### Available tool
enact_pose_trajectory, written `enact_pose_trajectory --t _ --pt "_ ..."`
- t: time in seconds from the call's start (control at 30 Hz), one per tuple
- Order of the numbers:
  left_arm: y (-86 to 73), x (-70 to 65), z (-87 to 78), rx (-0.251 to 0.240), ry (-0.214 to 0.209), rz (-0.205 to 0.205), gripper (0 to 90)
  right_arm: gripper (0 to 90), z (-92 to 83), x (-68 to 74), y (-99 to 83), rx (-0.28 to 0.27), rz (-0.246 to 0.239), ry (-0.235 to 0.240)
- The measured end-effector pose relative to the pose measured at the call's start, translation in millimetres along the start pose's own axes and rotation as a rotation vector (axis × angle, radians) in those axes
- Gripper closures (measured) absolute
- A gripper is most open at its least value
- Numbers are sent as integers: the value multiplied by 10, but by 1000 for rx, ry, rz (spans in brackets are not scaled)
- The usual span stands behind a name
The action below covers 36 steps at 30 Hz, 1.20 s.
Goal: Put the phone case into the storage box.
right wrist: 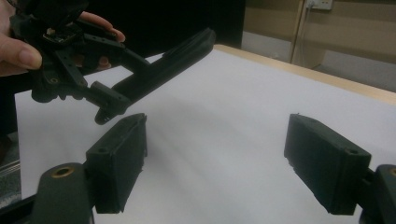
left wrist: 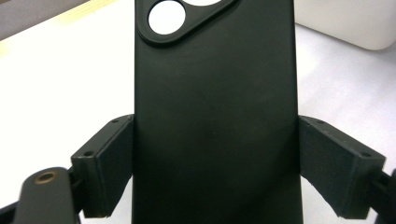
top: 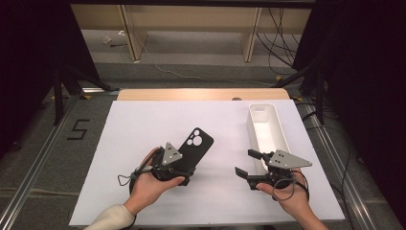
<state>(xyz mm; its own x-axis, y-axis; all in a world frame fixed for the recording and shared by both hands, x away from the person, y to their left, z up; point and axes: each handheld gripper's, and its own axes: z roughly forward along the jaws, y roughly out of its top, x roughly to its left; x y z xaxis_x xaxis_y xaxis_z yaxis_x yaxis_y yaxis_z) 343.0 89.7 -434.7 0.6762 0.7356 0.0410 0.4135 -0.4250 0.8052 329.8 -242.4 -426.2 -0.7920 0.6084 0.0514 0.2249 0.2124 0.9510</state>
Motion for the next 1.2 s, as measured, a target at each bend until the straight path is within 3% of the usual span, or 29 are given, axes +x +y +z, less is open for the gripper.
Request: enact_pose_trajectory --t 0.67,1.2 --pt "38 -125 37 -3 -22 25 155 218 129 -36 201 -46 42 -15" --pt "53 -216 61 -6 -39 42 155 221 267 -76 375 -65 49 -34"
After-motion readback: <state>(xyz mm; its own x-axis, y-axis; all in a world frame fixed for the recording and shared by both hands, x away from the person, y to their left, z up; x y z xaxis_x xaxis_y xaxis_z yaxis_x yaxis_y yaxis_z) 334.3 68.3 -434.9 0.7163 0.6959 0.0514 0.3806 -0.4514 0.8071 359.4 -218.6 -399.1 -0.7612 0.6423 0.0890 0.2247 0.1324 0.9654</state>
